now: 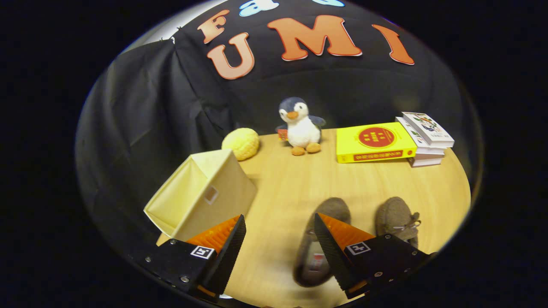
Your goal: Open the storage box then place both shoes into the box .Put the left shoe in first, then the right shoe, with the right side of both shoes facing outward in a uniform manner.
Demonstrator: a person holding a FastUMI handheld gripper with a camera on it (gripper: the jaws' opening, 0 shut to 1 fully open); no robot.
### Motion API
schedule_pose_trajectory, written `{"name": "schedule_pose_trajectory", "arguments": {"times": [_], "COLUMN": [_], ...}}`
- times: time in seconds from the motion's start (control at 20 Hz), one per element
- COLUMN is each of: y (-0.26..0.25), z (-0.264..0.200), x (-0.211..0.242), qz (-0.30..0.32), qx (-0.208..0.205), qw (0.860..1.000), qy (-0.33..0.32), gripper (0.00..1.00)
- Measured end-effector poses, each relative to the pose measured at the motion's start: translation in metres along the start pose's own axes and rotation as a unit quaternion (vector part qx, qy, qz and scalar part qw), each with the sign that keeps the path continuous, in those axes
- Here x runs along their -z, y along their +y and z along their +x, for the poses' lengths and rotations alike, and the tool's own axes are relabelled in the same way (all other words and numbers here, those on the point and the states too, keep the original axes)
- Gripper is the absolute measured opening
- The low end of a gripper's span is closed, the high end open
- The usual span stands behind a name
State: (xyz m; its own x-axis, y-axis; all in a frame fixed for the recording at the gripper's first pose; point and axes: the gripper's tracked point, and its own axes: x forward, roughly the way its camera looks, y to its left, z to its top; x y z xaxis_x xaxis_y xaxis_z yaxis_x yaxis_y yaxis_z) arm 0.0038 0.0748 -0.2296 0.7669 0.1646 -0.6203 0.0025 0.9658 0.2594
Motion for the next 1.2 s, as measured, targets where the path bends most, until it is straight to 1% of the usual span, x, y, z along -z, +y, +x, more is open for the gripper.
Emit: {"name": "schedule_pose_trajectory", "arguments": {"times": [0.1,0.2,0.4,0.55,0.65,0.8,0.85,0.9,0.95,1.0,1.05,1.2], "y": [-0.028,-0.043,-0.063,-0.07,-0.076,-0.075,-0.077,-0.077,-0.08,-0.083,-0.086,-0.088], "z": [0.001,0.0,0.014,0.027,0.037,0.054,0.058,0.064,0.067,0.069,0.071,0.074], "x": [0.014,0.029,0.054,0.068,0.071,0.066,0.068,0.067,0.069,0.07,0.071,0.072], "qz": [-0.007,-0.009,-0.019,-0.031,-0.037,-0.03,-0.027,-0.023,-0.018,-0.014,-0.009,0.012], "qx": [0.031,0.048,0.069,0.071,0.081,0.081,0.08,0.082,0.086,0.094,0.099,0.106], "qw": [0.999,0.998,0.996,0.994,0.993,0.993,0.994,0.994,0.994,0.993,0.992,0.991], "qy": [0.018,0.033,0.057,0.076,0.084,0.076,0.073,0.07,0.071,0.073,0.077,0.082], "gripper": [0.96,0.96,0.94,0.92,0.86,0.69,0.66,0.57,0.53,0.44,0.41,0.15]}}
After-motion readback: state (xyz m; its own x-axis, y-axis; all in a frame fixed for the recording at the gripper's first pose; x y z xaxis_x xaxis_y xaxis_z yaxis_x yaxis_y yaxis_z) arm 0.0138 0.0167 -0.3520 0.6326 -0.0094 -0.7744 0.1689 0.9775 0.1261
